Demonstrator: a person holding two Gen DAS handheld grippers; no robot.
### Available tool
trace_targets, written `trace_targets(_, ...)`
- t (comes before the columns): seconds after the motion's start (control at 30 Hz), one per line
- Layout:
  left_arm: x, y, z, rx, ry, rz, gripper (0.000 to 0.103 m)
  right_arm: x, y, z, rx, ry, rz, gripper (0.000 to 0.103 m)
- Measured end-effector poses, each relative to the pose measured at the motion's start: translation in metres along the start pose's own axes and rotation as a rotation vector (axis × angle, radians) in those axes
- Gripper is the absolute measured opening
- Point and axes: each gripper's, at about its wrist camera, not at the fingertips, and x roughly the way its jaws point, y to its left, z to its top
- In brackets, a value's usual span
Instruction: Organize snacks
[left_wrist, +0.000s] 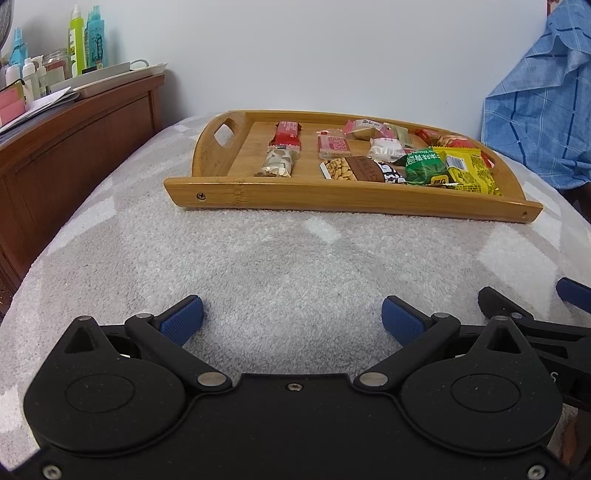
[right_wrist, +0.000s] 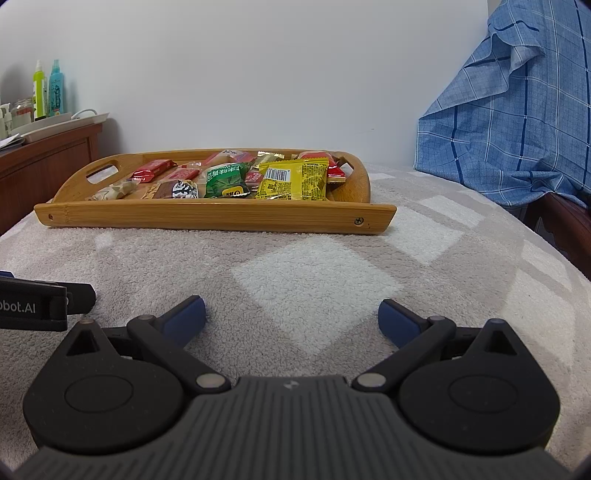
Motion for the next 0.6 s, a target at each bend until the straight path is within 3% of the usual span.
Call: trace_targets(0.6,-0.0003,0.0003,0.0003,0.015,0.014,-0.008,0.103,0.0001,0.0001,-0.0001,-0.001,0.0,0.0,0.103)
